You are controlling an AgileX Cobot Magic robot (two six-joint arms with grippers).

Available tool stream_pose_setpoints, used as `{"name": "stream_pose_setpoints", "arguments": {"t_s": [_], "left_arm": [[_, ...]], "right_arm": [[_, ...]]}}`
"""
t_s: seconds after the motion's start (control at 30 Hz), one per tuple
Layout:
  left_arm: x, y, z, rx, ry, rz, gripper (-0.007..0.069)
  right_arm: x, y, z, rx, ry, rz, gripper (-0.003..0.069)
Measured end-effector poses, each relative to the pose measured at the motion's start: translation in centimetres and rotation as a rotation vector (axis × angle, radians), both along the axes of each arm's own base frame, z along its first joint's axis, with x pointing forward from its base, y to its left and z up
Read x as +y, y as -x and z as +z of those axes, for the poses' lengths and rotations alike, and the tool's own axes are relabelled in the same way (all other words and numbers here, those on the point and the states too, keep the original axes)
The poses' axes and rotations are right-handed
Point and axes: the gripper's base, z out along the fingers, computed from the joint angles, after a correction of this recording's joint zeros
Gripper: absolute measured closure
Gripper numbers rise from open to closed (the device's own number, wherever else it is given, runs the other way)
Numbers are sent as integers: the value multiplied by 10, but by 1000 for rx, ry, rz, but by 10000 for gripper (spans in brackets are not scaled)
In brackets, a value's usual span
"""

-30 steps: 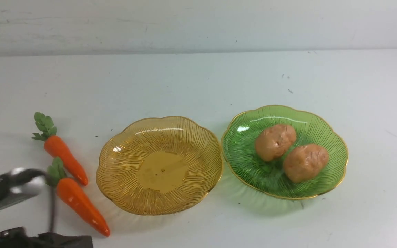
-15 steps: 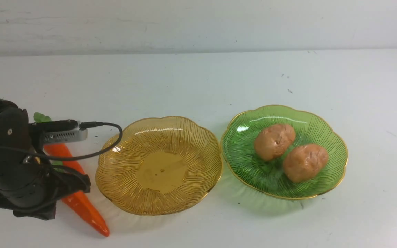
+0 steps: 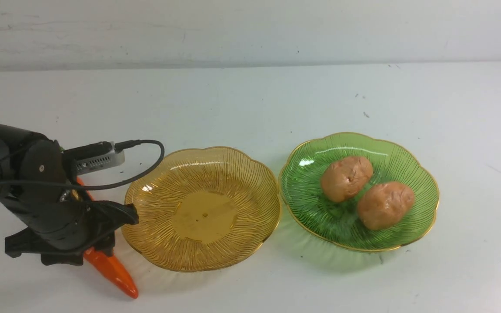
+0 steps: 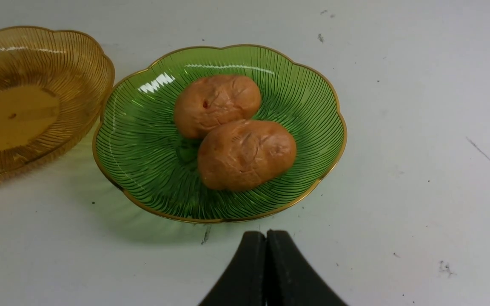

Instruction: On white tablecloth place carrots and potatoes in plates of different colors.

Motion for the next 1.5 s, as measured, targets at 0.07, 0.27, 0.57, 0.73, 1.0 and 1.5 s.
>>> {"name": "stream_pose_setpoints", "arguments": {"t_s": [0.07, 0.27, 0.57, 0.73, 1.0, 1.5], "left_arm": [[0, 0, -5, 22, -5, 2, 130], [5, 8, 8, 66, -66, -79, 398], [1, 8, 130, -168, -33, -157, 418], [-34, -11, 168, -270, 141, -339, 418], [-71, -55, 130, -194, 210, -399, 414], [-80, -80, 62, -28, 191, -403, 176]], "right_arm": [[0, 0, 0, 1, -5, 0, 674], [0, 0, 0, 1, -5, 0, 674], [0, 0, 0, 2, -4, 0, 674], [0, 1, -2, 21, 0, 1, 674], [0, 1, -2, 27, 1, 1, 674], [0, 2, -3, 39, 4, 2, 674]]}}
